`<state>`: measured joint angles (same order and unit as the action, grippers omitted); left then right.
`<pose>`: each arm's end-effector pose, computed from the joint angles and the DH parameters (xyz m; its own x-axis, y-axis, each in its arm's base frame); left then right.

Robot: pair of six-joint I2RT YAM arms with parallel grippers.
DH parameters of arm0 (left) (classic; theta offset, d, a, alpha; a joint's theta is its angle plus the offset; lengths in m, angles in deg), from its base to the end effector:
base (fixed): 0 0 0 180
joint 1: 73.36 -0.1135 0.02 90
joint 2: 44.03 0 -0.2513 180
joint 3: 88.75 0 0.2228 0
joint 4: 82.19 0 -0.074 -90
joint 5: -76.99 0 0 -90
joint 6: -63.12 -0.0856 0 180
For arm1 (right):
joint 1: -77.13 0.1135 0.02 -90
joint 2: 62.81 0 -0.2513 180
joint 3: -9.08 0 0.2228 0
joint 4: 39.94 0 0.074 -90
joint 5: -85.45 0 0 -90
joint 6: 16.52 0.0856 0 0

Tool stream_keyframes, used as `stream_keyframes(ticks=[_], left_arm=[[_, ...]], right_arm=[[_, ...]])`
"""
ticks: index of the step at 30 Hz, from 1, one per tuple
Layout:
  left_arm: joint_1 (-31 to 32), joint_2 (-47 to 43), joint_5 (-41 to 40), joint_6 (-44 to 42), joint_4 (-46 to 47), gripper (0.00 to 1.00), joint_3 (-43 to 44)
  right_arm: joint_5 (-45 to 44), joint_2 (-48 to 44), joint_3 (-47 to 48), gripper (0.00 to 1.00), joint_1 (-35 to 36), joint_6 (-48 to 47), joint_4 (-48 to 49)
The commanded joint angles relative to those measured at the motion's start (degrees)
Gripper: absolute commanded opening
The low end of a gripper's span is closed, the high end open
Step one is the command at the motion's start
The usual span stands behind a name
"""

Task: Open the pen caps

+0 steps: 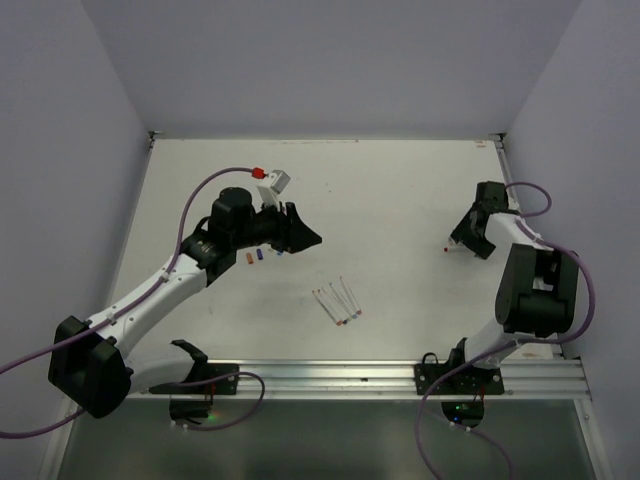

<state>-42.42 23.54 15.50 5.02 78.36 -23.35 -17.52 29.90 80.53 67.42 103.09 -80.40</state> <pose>0.2238 -0.1818 0.2824 -0.7082 -0.1169 -0.6963 0.5397 0.5463 -0.6406 0.3064 -0.0719 0.1451 -0.6217 0.5949 -0.5096 0.6629 0.7461 0.0623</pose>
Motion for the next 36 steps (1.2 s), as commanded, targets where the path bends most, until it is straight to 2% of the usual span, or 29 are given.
stream_keyframes(ticks=[1,15,18,23,25,29,30,31,36], left_arm=[[0.4,-1.0,1.7,0.1,2.5,0.49,-0.4],[0.3,-0.7,1.3,-0.2,2.5,0.50,-0.8],[0.3,-0.6,1.5,-0.1,2.6,0.50,-0.8],[0.3,-1.0,1.6,0.1,2.4,0.50,-0.8],[0.3,-1.3,1.7,0.4,2.4,0.50,-0.9],[0.3,-2.2,2.1,1.0,1.8,0.50,-0.8],[0.3,-2.4,2.2,1.4,1.6,0.50,-0.7],[0.3,-2.4,2.5,1.8,1.5,0.50,-0.5],[0.3,-3.1,3.5,4.0,0.4,0.52,0.3]], right_arm=[[-1.4,1.2,1.4,0.60,-0.3,1.2,2.3],[-0.2,5.6,0.9,0.58,-0.5,2.7,4.5],[-1.7,5.7,-0.5,0.51,-0.4,2.7,4.3],[-3.7,5.1,-2.8,0.27,-0.4,2.6,4.4],[-4.4,4.2,-3.8,0.25,-0.4,2.4,4.0],[-5.0,0.8,-5.3,0.14,-0.4,2.7,2.6],[-4.8,0.0,-6.0,0.06,-0.4,2.7,2.4],[-4.2,-2.0,-6.3,0.01,-0.4,2.7,1.9],[-3.2,-13.1,-9.9,0.00,-0.3,3.4,-3.2]])
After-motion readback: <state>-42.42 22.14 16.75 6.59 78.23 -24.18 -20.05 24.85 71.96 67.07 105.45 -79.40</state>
